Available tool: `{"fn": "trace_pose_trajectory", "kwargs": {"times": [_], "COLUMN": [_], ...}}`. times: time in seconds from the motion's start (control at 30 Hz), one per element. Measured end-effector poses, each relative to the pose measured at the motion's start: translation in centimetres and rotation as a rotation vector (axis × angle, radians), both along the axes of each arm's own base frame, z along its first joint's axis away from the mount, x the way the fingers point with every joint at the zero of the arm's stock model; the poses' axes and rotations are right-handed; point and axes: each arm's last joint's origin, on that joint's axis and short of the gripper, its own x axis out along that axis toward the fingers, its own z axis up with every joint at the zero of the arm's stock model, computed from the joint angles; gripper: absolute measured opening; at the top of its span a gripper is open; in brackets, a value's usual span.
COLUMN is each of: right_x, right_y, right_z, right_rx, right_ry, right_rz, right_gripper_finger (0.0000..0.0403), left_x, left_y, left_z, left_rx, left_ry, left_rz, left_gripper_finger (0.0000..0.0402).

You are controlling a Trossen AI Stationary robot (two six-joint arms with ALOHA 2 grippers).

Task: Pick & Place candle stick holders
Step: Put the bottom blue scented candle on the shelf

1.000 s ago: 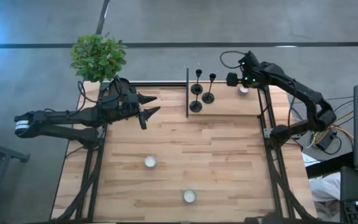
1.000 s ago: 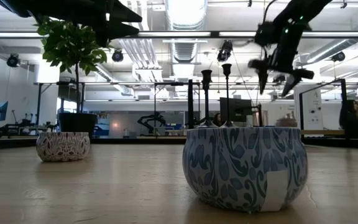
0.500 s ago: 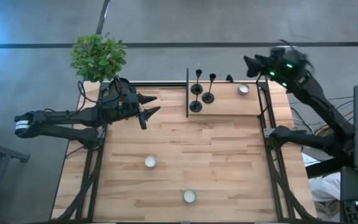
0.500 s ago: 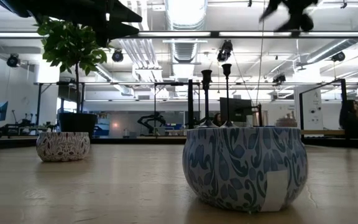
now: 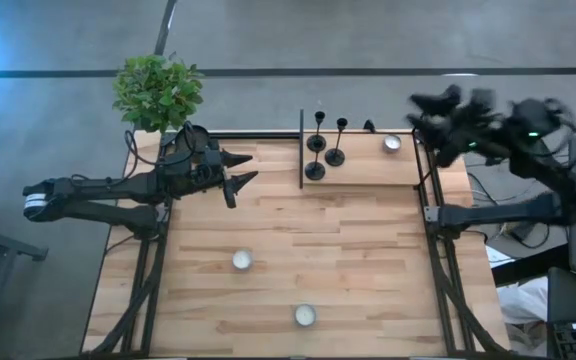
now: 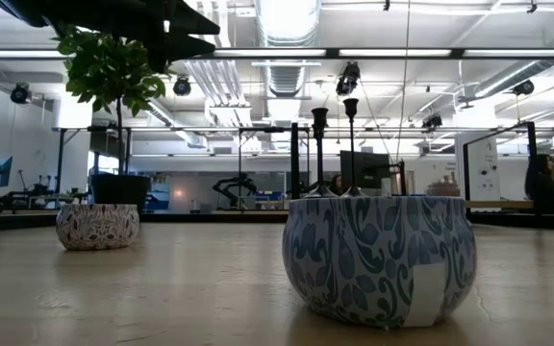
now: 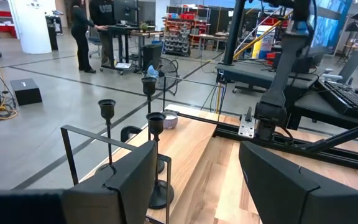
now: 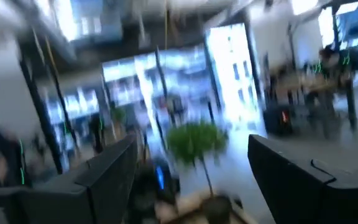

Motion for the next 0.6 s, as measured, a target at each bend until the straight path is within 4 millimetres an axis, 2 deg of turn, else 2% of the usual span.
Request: {"fn": "trace_pose_trajectory", "kwargs": {"times": [0.2,0.47,0.6], "right_x": [6.1,11.0,12.1], "right_y": [2.1,4.4,5.1], "right_z": [-1.3,-1.6,-1.8], "right_rx": [0.001,0.048,0.07], "right_ry": [0.448,0.703,0.771], "right_rz": [0.023,0.118,0.133], "right_gripper_finger": [0.0292,0.0292,0.0292], "left_x": [0.0,0.0,0.0], "left_y": [0.0,0.0,0.0], "left_z": [0.0,0.0,0.0], "left_rx": [0.0,0.0,0.0], "left_ry": [0.0,0.0,0.0], "left_rz": [0.0,0.0,0.0], "left_gripper_finger": [0.0236,0.0236,0.0236]}}
